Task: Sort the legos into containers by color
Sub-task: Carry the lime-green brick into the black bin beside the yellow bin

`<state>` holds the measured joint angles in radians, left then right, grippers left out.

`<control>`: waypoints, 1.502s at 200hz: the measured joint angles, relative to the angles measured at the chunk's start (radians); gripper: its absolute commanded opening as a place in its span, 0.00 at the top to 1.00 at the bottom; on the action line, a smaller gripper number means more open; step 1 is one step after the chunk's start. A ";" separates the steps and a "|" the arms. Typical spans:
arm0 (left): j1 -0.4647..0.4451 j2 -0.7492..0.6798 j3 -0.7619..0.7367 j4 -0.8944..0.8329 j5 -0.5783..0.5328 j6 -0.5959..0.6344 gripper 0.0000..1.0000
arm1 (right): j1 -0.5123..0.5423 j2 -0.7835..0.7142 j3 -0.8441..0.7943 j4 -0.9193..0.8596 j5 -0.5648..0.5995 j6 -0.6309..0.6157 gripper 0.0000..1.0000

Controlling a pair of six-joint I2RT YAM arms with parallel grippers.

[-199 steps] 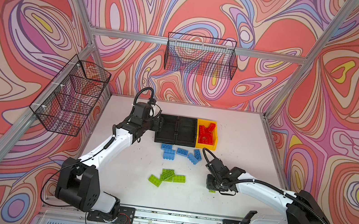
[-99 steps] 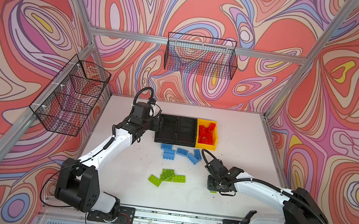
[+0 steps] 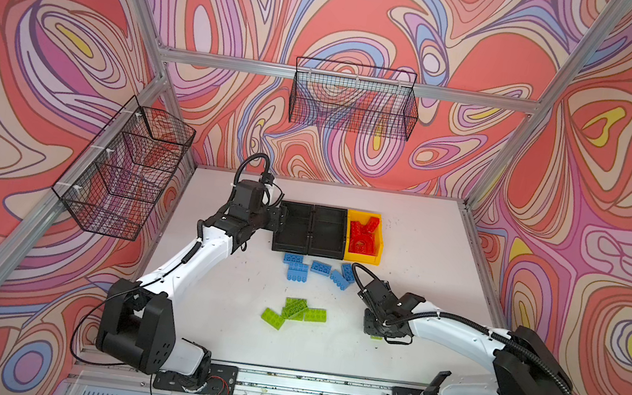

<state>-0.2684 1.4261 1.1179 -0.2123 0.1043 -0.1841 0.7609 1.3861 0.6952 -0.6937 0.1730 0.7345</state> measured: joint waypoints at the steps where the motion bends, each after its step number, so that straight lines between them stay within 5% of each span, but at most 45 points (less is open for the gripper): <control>1: 0.000 0.000 0.000 0.000 0.000 0.000 0.24 | 0.000 0.000 0.003 -0.002 0.000 0.000 0.74; 65: 0.000 -0.007 0.000 -0.001 0.000 0.002 0.24 | -0.004 0.163 0.436 -0.024 0.086 -0.105 0.74; 169: 0.002 -0.026 0.000 -0.005 0.029 0.001 0.25 | -0.192 0.808 1.200 0.081 -0.040 -0.330 0.74; 241: 0.006 -0.025 0.000 -0.008 0.036 0.000 0.25 | -0.212 0.915 1.268 0.145 -0.132 -0.350 0.68; 300: 0.008 -0.023 0.000 -0.008 0.041 0.000 0.25 | -0.215 0.916 1.268 0.198 -0.206 -0.349 0.52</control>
<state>-0.2607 1.4033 1.1179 -0.2203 0.1455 -0.1837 0.5457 2.3024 1.9636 -0.4961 -0.0326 0.3851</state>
